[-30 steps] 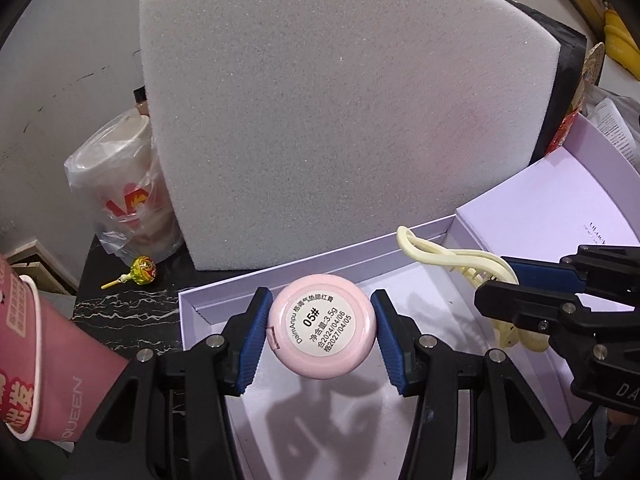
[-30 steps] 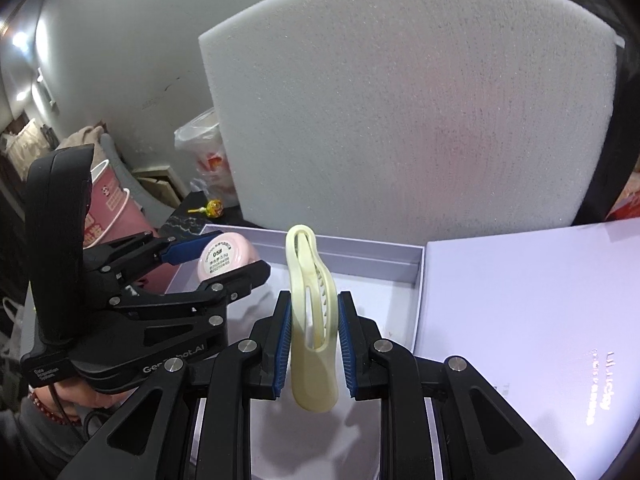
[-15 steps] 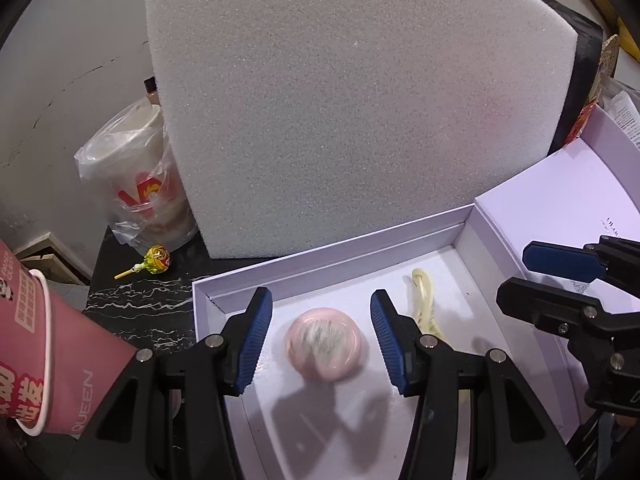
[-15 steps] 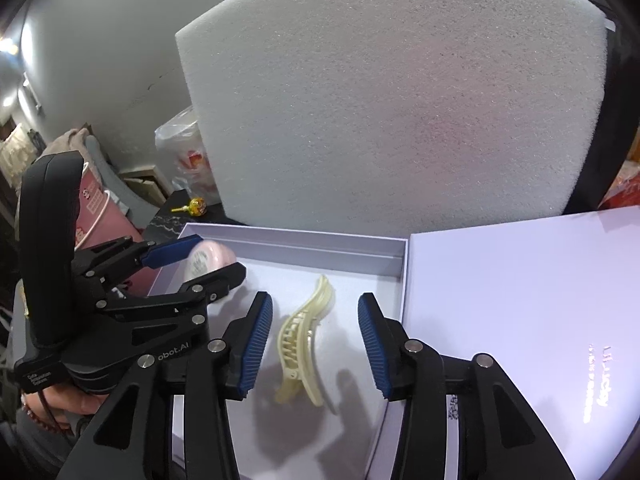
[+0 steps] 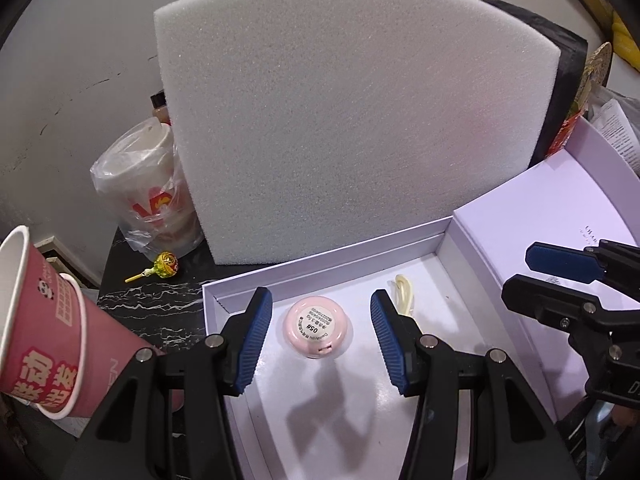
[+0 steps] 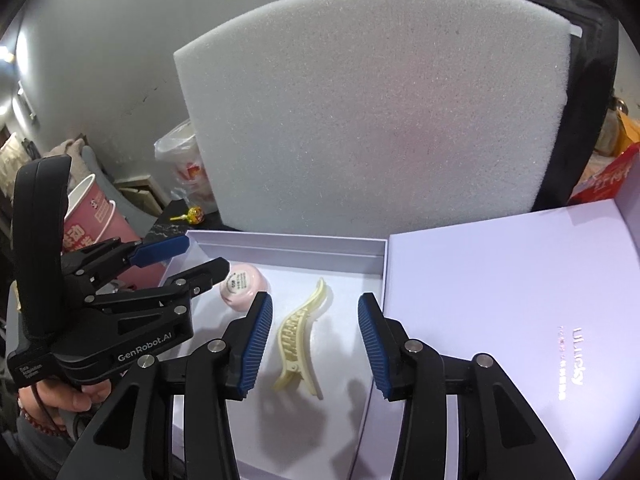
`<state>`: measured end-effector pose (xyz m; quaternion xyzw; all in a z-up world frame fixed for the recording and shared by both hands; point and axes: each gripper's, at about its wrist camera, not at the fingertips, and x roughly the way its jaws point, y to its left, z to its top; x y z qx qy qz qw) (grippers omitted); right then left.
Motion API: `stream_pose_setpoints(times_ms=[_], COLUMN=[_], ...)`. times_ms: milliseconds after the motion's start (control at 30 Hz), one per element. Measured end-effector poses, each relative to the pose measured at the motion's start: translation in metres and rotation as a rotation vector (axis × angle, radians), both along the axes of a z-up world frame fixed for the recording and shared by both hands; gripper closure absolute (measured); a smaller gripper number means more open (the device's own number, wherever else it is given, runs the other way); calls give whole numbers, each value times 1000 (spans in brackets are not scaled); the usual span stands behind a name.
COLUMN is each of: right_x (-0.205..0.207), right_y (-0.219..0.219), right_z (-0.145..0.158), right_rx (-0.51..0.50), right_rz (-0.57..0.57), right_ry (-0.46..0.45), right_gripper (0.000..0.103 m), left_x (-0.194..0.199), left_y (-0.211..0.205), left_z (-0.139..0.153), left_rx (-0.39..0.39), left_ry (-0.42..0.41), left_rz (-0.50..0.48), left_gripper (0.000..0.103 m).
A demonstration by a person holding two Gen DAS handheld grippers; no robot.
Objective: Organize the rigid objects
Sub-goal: 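Lower both items onto the box floor and open both tools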
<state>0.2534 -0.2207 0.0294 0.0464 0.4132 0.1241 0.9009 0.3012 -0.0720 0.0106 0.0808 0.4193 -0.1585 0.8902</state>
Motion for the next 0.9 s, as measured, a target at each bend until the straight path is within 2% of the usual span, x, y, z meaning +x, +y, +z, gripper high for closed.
stream_pose_setpoints(times_ms=[300,367,600,700,767,800,833,900], right_x=[-20,-25,-47,-56,-64,-67,-70,-76], right_y=[2,2,4,4,4,4,3,3], right_z=[22,28,45,53,57,59,60,63], right_rx=[-6,-7,-31,-39,-48,-50,-54,-58], right_rz=[-7,-6,-13,-16,-20,-23,-25,-29], right_ry=[-54,-70,-122,-150,-169,-174,-180,-184], right_gripper=[58,55,54,49,44,44,44,43], left_x=[-19,-25,-43,-53,-58,-62,-66,-74], left_y=[-1,-1,4,6,7,8,9,11], left_z=[27,34,55,62,66,69,71,77], left_rx=[-3,-6,-9,-3,10,11,10,14], left_ry=[-60,-75,-114,-126,-129,-138,-150,-173], left_rz=[-4,-12,4,9,19,23,25,33], left_gripper=[52,52,52,51,30,24,19,19])
